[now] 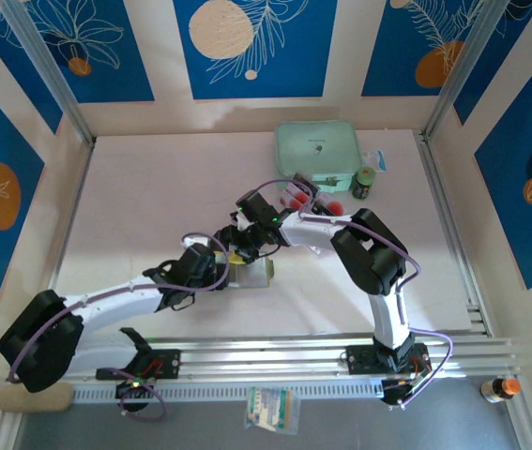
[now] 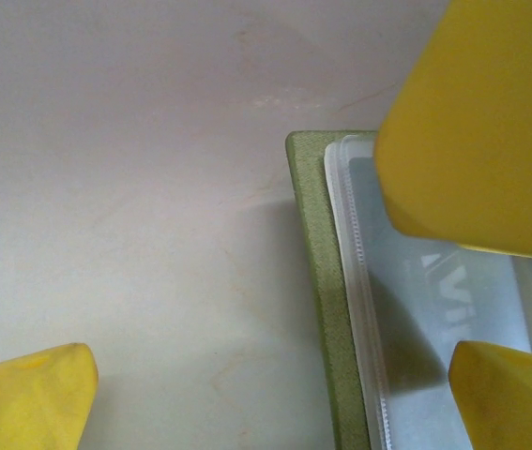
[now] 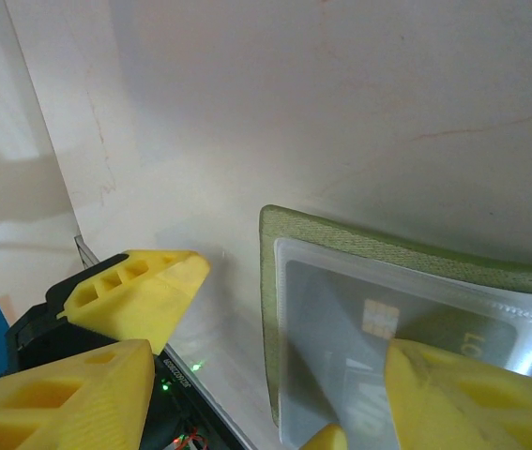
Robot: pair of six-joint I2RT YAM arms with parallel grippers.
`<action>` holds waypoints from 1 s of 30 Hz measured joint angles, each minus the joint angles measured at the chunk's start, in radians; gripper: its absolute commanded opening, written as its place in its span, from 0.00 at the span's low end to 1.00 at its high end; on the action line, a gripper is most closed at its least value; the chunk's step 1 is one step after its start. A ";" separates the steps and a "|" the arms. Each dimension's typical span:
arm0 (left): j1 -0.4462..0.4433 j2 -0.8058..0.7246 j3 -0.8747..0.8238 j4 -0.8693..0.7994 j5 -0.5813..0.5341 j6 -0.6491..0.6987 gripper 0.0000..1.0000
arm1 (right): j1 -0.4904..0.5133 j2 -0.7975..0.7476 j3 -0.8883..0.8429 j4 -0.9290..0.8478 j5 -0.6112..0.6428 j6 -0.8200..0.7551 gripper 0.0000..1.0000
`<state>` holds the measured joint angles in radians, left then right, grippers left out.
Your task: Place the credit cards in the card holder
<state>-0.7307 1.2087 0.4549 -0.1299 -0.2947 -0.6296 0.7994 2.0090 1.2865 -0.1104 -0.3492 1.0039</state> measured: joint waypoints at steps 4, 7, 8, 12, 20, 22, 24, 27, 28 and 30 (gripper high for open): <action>0.002 0.011 0.000 -0.002 -0.015 0.000 0.95 | -0.008 0.000 0.000 0.000 -0.002 -0.001 0.65; 0.002 0.011 -0.001 -0.001 -0.029 -0.001 0.95 | -0.022 -0.010 -0.001 -0.008 -0.003 -0.008 0.65; 0.002 0.010 -0.002 -0.001 -0.030 -0.001 0.96 | -0.030 -0.020 -0.004 -0.013 0.001 -0.015 0.65; 0.002 0.002 -0.015 -0.001 -0.040 -0.002 0.96 | -0.080 -0.099 -0.012 -0.075 0.026 -0.069 0.65; 0.002 -0.002 -0.030 0.001 -0.048 -0.002 0.96 | -0.221 -0.283 -0.013 -0.294 0.184 -0.287 0.64; 0.002 -0.002 -0.035 0.007 -0.047 -0.002 0.95 | -0.256 -0.307 -0.013 -0.360 0.238 -0.355 0.63; 0.002 -0.001 -0.038 0.011 -0.047 -0.002 0.95 | -0.285 -0.321 -0.013 -0.421 0.293 -0.418 0.62; 0.002 -0.001 -0.039 0.012 -0.047 -0.002 0.95 | -0.312 -0.333 -0.013 -0.500 0.379 -0.506 0.61; 0.002 -0.001 -0.039 0.013 -0.047 -0.002 0.95 | -0.318 -0.336 -0.012 -0.520 0.405 -0.531 0.61; 0.002 -0.001 -0.039 0.015 -0.047 -0.002 0.95 | -0.327 -0.339 -0.012 -0.558 0.452 -0.580 0.59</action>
<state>-0.7284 1.2076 0.4156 -0.1150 -0.3420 -0.6312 0.4728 1.6703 1.2747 -0.6685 0.1032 0.4240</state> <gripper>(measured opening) 0.954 0.603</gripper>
